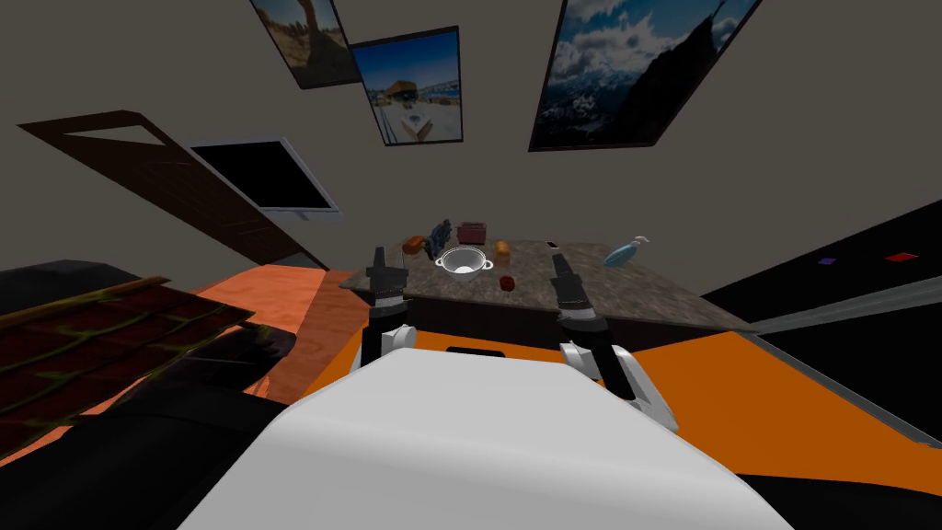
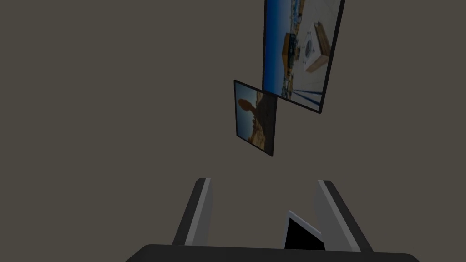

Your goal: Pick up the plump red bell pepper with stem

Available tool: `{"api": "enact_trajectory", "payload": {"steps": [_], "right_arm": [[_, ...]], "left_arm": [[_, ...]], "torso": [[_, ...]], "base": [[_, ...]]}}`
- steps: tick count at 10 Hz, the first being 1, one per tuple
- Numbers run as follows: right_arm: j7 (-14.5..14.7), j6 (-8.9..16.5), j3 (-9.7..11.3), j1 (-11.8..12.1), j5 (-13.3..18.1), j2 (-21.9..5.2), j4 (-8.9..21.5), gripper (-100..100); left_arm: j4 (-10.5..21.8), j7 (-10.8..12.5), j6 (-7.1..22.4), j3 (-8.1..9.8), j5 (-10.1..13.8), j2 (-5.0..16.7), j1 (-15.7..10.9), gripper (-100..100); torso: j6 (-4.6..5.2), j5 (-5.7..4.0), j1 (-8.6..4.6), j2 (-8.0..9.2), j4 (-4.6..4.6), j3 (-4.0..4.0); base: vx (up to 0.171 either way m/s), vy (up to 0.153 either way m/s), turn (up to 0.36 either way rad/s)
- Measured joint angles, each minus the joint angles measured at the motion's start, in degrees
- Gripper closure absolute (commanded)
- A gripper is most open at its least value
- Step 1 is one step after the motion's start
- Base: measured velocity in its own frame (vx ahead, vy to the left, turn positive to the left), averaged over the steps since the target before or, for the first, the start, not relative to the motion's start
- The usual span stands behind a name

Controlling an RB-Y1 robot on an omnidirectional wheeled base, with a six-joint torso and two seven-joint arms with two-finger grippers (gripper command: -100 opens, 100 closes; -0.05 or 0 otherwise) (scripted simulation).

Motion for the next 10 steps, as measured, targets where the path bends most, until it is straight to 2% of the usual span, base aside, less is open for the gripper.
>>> {"api": "enact_trajectory", "payload": {"steps": [10], "right_arm": [[3.63,-0.69,-0.07,-2.22,0.67,-16.52,1.70,-100]], "left_arm": [[0.00,0.00,0.00,0.00,0.00,0.00,0.00,0]], "torso": [[0.00,0.00,0.02,-0.01,0.00,-0.01]], "base": [[-0.014,-0.015,0.072]]}}
